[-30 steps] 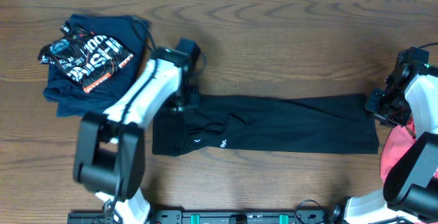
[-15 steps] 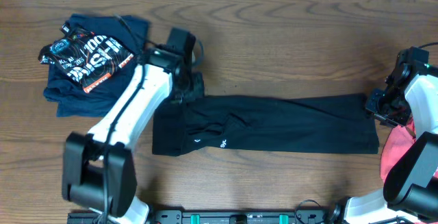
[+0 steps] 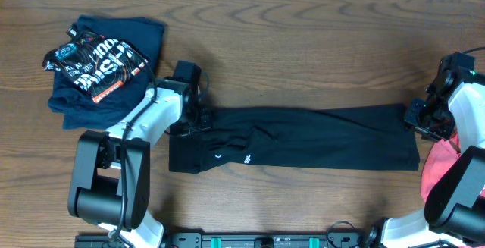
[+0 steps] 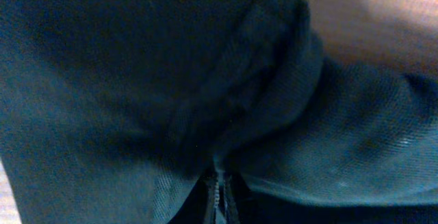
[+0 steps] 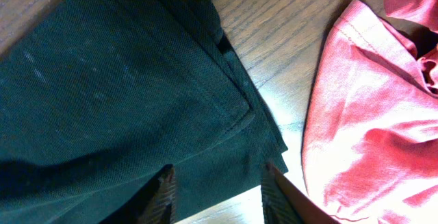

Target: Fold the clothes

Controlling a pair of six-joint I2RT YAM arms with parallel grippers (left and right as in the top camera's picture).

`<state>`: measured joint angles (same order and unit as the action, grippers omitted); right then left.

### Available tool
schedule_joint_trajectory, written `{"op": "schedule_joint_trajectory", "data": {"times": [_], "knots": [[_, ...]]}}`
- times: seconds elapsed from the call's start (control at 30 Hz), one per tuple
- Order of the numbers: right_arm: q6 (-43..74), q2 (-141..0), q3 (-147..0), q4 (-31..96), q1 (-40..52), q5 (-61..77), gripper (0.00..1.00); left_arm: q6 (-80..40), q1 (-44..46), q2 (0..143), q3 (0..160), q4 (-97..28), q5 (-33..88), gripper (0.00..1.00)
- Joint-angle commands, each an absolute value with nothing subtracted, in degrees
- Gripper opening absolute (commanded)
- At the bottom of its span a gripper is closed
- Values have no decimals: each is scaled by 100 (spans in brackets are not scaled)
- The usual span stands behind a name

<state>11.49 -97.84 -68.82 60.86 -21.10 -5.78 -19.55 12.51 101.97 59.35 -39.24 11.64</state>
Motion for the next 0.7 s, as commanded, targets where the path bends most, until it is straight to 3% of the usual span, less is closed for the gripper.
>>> {"op": "schedule_joint_trajectory", "data": {"times": [0.0, 0.4, 0.63, 0.67], "knots": [[1094, -9664, -6855, 6125, -2137, -569, 43, -1785, 1122, 10265, 5937, -3712, 1087, 12], [148, -9664, -6855, 5964, -2202, -274, 62, -1566, 1066, 10276, 5935, -2679, 528, 17], [-504, -9671, -6751, 5714, -2425, -49, 62, -1503, 797, 10230, 6324, -3205, 513, 17], [-659, -9671, -6670, 5614, -2460, 47, 62, -1505, 768, 10193, 6410, -3391, 513, 23]]}}
